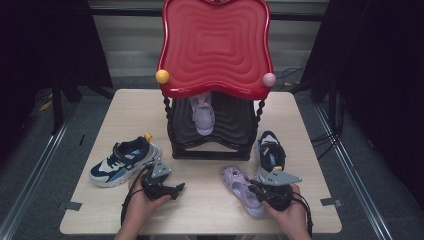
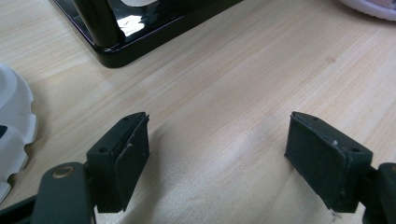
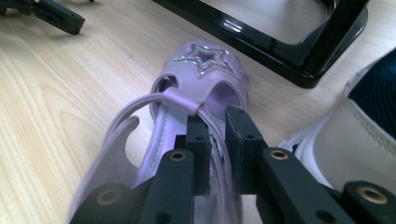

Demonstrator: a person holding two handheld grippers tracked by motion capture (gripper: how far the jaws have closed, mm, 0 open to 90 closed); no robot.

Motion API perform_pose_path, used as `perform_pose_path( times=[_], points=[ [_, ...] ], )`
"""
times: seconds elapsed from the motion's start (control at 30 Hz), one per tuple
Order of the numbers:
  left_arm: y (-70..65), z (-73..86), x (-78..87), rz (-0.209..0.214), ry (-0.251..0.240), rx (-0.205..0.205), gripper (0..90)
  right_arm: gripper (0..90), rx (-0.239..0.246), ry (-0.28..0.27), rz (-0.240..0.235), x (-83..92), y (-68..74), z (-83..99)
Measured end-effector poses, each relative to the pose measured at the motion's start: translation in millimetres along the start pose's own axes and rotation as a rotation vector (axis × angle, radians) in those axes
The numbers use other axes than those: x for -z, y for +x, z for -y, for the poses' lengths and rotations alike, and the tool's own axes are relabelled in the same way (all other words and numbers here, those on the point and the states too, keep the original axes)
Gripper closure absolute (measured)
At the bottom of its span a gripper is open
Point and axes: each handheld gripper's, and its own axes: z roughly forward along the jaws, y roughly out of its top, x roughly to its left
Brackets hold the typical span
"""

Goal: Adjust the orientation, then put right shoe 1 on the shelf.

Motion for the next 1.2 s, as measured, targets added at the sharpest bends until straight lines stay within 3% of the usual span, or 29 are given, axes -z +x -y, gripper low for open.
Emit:
perform_pose_path(
  times=[0.27, 0.47, 0.97, 1.2],
  points=[
    [0.0, 0.0, 0.0, 0.0, 0.0, 0.0, 21.3, 84.6, 0.019, -0.036, 0.016, 1.7, 3.9, -4.0],
    [0.1, 0.0, -0.1, 0.001, -0.001, -0.001, 21.2, 84.7, 0.04, -0.114, 0.023, 17.5, 7.3, -17.7],
    [0.2, -0.2, -0.2, 0.001, 0.001, 0.001, 21.0, 84.7, 0.016, -0.202, 0.031, 44.9, -0.7, -45.4],
    [0.2, -0.1, -0.4, 0.003, -0.001, 0.001, 20.9, 84.6, 0.027, -0.221, 0.036, 51.8, -1.3, -59.8]
  ],
)
